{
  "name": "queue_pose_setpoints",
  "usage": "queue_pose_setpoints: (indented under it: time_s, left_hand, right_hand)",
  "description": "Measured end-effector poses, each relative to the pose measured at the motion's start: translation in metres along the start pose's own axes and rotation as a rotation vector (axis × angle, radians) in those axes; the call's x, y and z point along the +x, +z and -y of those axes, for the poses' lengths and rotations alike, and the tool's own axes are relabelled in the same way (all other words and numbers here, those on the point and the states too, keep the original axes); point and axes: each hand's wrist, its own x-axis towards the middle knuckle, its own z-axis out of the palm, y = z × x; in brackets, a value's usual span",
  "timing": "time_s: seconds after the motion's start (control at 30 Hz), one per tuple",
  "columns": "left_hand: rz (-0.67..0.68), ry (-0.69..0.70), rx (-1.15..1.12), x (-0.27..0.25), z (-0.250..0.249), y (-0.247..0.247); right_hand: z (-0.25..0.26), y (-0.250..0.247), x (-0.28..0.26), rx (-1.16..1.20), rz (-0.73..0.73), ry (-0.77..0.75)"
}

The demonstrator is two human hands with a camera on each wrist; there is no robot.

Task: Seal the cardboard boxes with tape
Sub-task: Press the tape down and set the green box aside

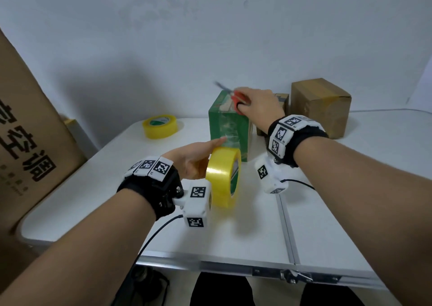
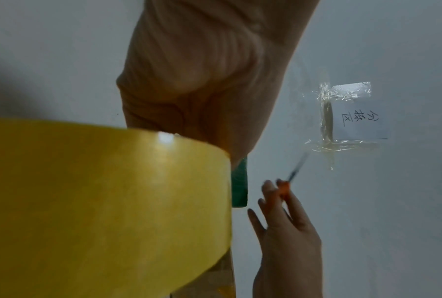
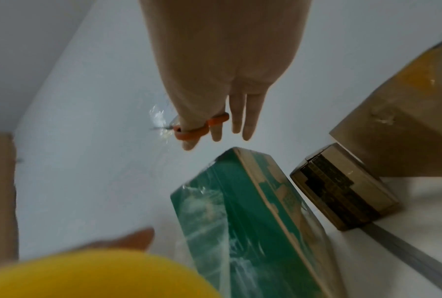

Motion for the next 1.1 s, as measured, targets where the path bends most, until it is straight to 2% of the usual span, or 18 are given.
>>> queue_pose_setpoints:
  time_s: [0.07,0.1,0.17,0.27,0.43,0.5,0.6,0.77,0.97,1.1]
  left_hand:
    - [-0.027,-0.013,0.0,0.001,0.002,-0.001]
    - [-0.041,-0.018,0.004,0.002,0.002,-0.002]
    - [-0.06,-0.009,0.027,0.002,0.002,-0.003]
    - [-0.111,0.011,0.044,0.006,0.003,-0.005]
    - [-0.162,0.023,-0.019,0.01,0.005,-0.001]
    - [-0.172,0.036,-0.029,0.01,0.005,0.0]
    - [-0.188,0.053,-0.02,0.01,0.005,0.001]
    - [-0.206,0.071,0.005,0.009,0.005,0.001]
    - [-0.208,0.056,0.002,0.01,0.004,0.002]
    - [-0.214,0.058,0.01,0.01,0.004,0.001]
  right_hand:
    - [0.002,-0.008,-0.004,0.227,-0.103,0.045]
    - [0.003,-0.011,-0.007,0.378,-0.063,0.104]
    - [0.003,-0.017,-0.013,0.599,0.187,0.258]
    - [-0.004,-0.029,-0.02,0.561,0.532,0.362]
    - [-0.026,-0.039,-0.022,0.337,0.92,0.511]
    - [-0.028,-0.042,-0.026,0.255,1.022,0.532]
    - [-0.023,-0.043,-0.033,0.279,1.06,0.608]
    - [-0.014,-0.033,-0.03,0.395,1.053,0.602]
    - [-0.012,-0.018,-0.018,0.281,1.028,0.582]
    - [-0.018,-0.021,-0.015,0.113,0.987,0.497]
